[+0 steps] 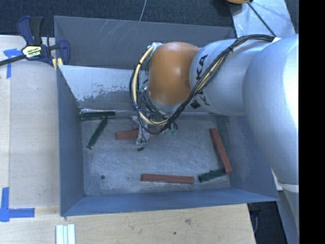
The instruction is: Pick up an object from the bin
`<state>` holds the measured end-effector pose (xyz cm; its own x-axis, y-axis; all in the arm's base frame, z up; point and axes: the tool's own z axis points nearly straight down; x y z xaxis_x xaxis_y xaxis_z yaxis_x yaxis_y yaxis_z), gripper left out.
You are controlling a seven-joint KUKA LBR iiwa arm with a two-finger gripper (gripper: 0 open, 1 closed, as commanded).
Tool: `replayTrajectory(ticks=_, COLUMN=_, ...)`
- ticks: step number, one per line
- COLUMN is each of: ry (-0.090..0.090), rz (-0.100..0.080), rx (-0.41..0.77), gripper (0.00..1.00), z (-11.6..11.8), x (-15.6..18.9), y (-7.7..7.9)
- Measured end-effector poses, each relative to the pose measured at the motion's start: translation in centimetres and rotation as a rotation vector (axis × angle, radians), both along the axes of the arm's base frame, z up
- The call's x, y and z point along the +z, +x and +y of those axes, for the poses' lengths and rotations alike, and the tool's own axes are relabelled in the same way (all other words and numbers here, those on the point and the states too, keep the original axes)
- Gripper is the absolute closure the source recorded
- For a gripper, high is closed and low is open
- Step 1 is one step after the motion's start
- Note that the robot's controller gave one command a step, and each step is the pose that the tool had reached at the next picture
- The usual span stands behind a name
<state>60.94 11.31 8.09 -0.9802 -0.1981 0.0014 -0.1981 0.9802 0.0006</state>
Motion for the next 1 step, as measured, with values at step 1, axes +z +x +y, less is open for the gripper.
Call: replayTrajectory(ticks=1, ry=0.000, rz=0.000, rx=0.000, gripper=1.00, z=0.00, x=1.64, y=0.00)
